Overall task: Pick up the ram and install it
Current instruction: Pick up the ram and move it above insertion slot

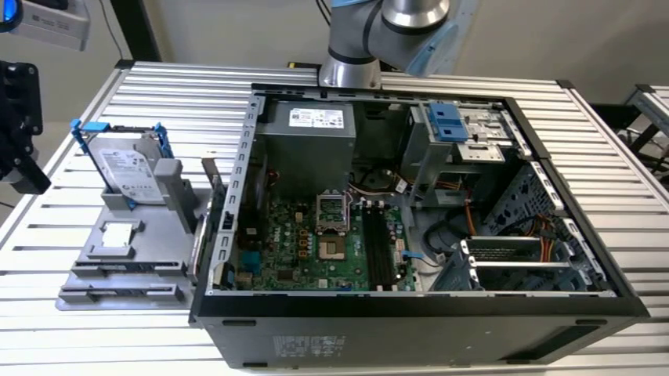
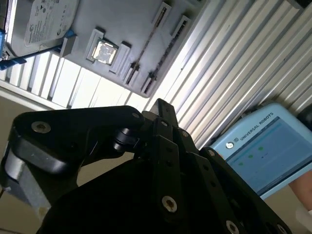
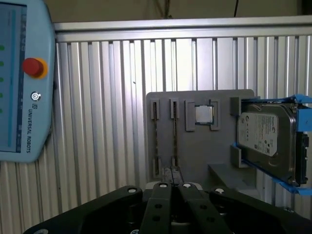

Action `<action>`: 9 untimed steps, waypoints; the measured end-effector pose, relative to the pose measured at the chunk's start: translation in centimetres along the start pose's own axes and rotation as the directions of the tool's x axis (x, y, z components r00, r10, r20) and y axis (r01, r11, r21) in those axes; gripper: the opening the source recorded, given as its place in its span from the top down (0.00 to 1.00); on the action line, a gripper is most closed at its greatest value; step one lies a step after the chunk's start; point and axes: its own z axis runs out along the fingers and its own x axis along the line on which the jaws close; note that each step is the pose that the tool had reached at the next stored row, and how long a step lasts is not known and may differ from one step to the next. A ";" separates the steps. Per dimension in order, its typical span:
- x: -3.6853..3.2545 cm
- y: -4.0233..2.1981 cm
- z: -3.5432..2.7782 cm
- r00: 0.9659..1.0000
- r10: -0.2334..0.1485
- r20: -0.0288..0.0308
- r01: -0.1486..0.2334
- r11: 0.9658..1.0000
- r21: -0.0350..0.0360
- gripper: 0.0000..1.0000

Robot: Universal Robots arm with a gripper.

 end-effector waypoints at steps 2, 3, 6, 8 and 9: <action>0.00 0.00 0.00 1.000 -0.001 0.000 0.001 1.000 0.000 0.00; 0.00 0.00 0.00 1.000 -0.001 0.000 0.001 1.000 0.000 0.00; 0.00 0.00 0.00 1.000 -0.002 0.000 0.002 1.000 0.000 0.00; 0.00 0.00 0.00 1.000 -0.003 0.000 0.003 1.000 0.000 0.00; 0.00 0.00 0.00 1.000 -0.004 0.000 0.004 1.000 0.000 0.00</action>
